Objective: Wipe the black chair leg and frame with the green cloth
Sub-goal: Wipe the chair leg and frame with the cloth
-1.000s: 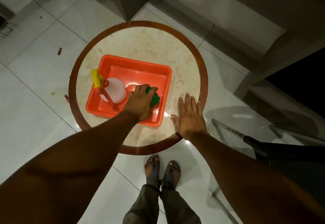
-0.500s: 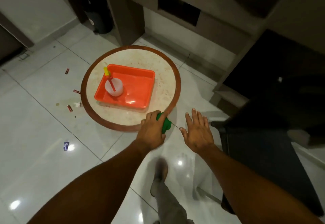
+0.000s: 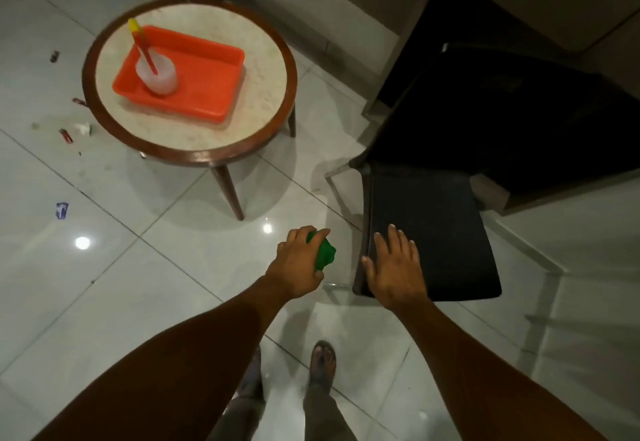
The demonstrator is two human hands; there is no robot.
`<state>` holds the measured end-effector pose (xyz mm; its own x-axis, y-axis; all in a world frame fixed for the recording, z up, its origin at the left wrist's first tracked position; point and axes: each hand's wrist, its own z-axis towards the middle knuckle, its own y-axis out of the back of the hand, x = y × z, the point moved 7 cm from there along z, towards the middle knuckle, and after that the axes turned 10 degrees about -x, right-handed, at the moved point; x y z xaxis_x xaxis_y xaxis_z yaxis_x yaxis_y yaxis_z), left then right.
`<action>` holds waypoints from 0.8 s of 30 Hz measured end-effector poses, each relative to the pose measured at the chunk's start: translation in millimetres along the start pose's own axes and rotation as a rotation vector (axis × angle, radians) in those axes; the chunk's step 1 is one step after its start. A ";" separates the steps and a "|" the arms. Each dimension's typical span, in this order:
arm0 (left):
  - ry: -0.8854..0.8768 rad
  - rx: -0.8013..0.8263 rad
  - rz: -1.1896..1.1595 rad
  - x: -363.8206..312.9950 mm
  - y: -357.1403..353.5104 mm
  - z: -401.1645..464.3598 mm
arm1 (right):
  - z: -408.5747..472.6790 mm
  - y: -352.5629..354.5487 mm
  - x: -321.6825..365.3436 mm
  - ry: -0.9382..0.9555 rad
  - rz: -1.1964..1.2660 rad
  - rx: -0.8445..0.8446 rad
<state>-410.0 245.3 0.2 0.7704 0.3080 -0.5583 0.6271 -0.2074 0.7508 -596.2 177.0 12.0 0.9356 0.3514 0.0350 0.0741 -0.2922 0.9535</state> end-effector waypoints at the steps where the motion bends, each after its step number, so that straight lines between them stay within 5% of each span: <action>1: 0.014 0.017 -0.014 0.7 -18.4 -3.6 | -3.1 -7.9 -9.8 -0.001 -0.003 0.004; 14: 0.441 -0.052 -0.362 84.1 -261.8 1.9 | 61.0 -179.6 -77.4 0.191 0.014 0.025; 20: 0.846 -0.236 -0.857 148.1 -363.2 34.2 | 56.1 -218.7 -87.2 0.227 0.048 -0.391; 24: 0.966 -0.306 -1.122 173.7 -410.8 84.4 | 59.0 -222.3 -94.6 0.264 0.060 -0.503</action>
<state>-524.1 305.7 -435.0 -0.5236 0.6696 -0.5268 0.6796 0.7012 0.2157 -680.7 156.3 -221.0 0.8102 0.5767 0.1051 -0.2100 0.1182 0.9705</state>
